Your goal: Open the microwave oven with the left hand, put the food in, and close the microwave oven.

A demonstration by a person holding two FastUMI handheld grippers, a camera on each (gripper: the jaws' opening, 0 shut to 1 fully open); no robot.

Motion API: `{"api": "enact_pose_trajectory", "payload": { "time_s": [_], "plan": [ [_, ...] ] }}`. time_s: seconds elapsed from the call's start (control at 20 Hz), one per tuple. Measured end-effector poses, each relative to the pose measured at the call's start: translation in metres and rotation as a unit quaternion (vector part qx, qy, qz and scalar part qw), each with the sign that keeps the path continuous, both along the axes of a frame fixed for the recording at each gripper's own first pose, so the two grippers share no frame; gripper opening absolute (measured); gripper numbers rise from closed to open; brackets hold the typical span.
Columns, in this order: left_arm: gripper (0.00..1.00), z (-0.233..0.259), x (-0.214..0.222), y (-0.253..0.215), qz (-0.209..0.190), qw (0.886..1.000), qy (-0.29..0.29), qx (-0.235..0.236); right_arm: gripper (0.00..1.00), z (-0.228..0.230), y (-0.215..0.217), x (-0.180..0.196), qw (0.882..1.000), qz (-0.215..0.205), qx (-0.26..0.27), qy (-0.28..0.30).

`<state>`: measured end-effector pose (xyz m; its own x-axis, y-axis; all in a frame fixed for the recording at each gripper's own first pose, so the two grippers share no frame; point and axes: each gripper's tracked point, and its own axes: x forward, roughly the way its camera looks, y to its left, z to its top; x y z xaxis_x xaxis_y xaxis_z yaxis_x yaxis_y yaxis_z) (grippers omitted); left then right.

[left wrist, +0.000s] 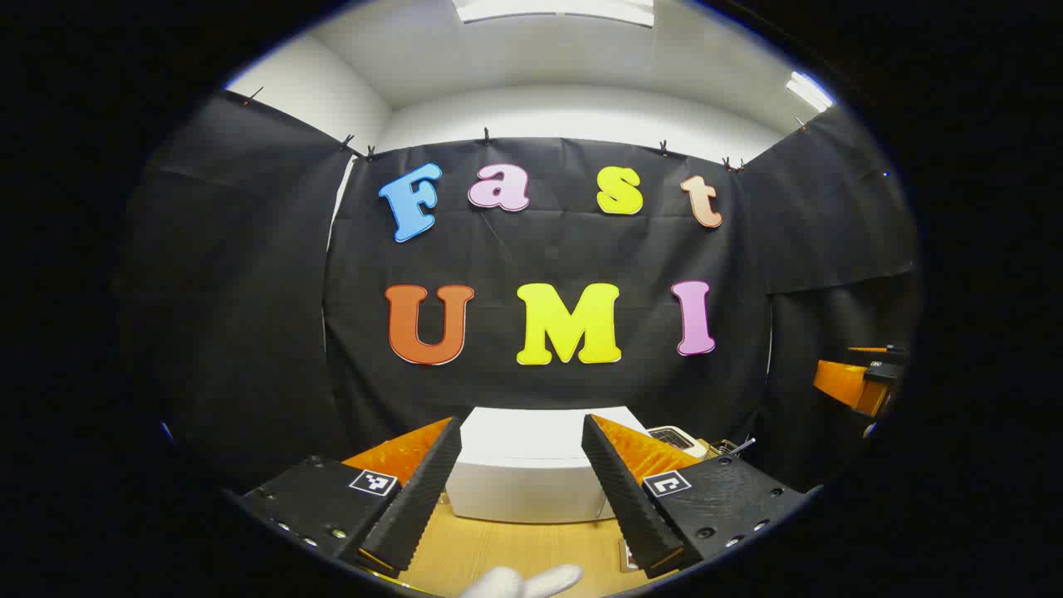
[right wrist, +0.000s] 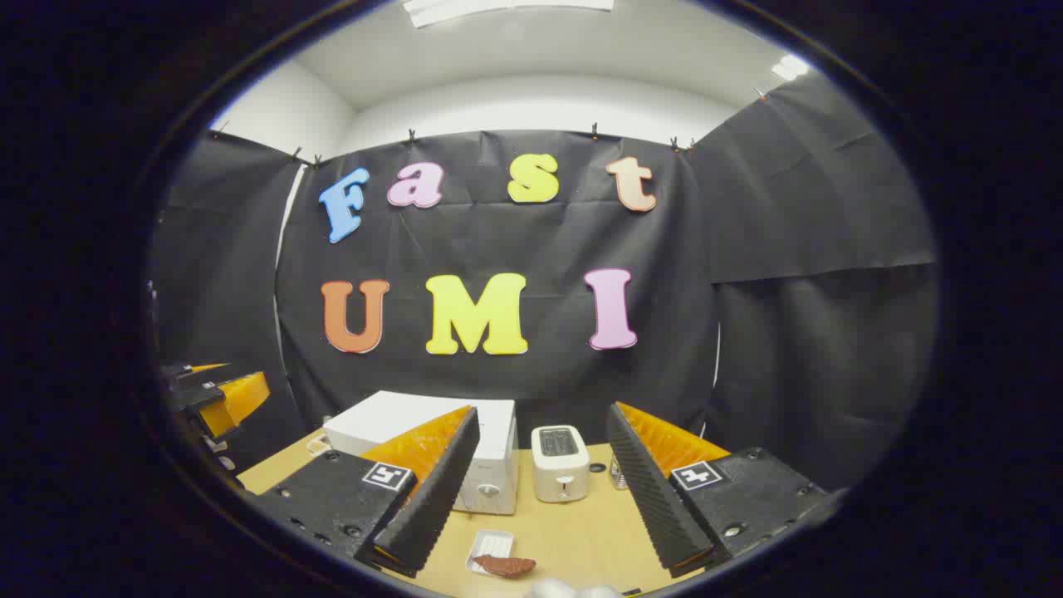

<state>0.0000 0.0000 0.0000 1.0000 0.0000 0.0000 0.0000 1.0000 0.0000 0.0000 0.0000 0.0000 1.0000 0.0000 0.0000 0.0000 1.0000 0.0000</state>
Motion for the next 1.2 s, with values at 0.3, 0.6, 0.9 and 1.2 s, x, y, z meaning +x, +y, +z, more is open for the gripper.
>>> {"api": "enact_pose_trajectory", "payload": {
  "time_s": [0.3,0.6,0.9,1.2],
  "plan": [
    [0.92,-0.001,0.002,-0.014,-0.014,1.0,0.0,0.012,0.99,-0.002,-0.007,0.003,1.0,0.002,-0.002,0.004],
    [0.92,-0.005,0.005,-0.021,-0.02,1.0,0.002,0.012,0.99,0.001,-0.011,0.006,1.0,0.001,-0.008,-0.001],
    [0.92,-0.039,0.021,-0.04,-0.029,1.0,0.01,0.006,0.99,-0.002,-0.025,0.01,1.0,-0.003,0.002,0.003],
    [0.92,-0.129,0.054,-0.095,-0.066,0.996,0.052,0.002,0.99,0.017,-0.055,0.012,1.0,-0.022,0.002,0.006]
  ]
}}
